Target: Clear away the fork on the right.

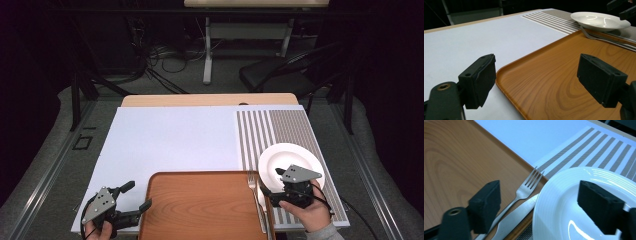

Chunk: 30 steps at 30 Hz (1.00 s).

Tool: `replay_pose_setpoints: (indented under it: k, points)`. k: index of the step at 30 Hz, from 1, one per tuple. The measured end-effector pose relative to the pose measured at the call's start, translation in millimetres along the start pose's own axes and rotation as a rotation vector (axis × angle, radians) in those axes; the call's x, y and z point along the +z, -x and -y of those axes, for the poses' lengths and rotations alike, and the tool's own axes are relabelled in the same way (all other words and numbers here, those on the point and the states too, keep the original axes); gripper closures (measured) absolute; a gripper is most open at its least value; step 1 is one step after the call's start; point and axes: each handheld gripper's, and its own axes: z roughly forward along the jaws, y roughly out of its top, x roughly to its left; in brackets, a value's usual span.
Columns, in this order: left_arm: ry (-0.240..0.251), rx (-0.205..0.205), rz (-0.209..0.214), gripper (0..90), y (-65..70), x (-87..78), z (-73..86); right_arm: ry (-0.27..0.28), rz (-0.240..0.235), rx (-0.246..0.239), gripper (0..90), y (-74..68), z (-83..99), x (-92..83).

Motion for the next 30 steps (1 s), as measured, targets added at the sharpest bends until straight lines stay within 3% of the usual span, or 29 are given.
replay_pose_setpoints:
  k: [2,5,9,30]
  points:
    - [0.000,0.000,0.001,16.0,0.1,0.1,0.0,0.009,-0.001,0.005,12.1,1.4,1.2,-2.0]
    - [0.001,-0.001,0.000,16.0,0.0,-0.2,0.0,0.027,0.010,0.036,0.0,4.6,2.0,-4.4]
    - [0.001,-0.001,0.000,16.0,0.0,-0.2,0.1,0.030,0.037,0.051,0.0,8.1,2.9,-7.2]
    - [0.004,-0.005,-0.001,16.0,-0.2,0.3,0.4,-0.024,0.095,-0.016,0.0,10.7,4.6,-9.4]
